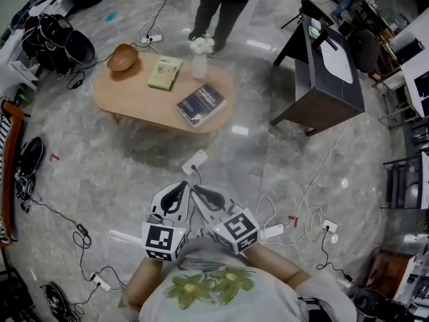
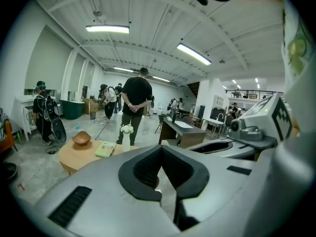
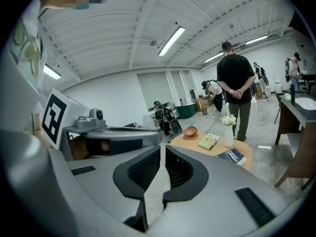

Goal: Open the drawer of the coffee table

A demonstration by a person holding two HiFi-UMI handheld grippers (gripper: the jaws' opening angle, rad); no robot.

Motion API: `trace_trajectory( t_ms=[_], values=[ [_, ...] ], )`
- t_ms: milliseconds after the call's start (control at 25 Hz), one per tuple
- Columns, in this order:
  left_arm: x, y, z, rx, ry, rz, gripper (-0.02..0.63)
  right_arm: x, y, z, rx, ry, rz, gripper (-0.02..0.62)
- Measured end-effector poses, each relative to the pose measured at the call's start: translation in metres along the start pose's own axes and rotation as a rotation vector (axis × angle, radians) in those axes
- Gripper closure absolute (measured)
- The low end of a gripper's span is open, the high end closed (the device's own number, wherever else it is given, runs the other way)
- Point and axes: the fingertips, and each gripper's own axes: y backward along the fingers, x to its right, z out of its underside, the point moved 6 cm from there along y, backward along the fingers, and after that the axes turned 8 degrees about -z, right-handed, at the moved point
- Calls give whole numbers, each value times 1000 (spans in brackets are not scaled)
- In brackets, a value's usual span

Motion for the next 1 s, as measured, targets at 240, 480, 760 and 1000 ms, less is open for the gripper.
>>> trace_trajectory(
  t_ms=[240, 480, 760, 1000],
  values=[
    [-14, -16, 1, -16, 4, 12, 597, 9, -16, 0, -19, -11, 5, 572],
    [-24, -27, 3, -27, 18, 18, 597, 20, -28, -2, -35, -17, 13, 572],
    [-40, -38, 10, -40, 24, 20, 597, 28, -45, 2, -32, -28, 13, 572],
    [-52, -47, 17, -55, 22, 39, 597, 35, -60, 9, -36, -19, 5, 572]
  ],
)
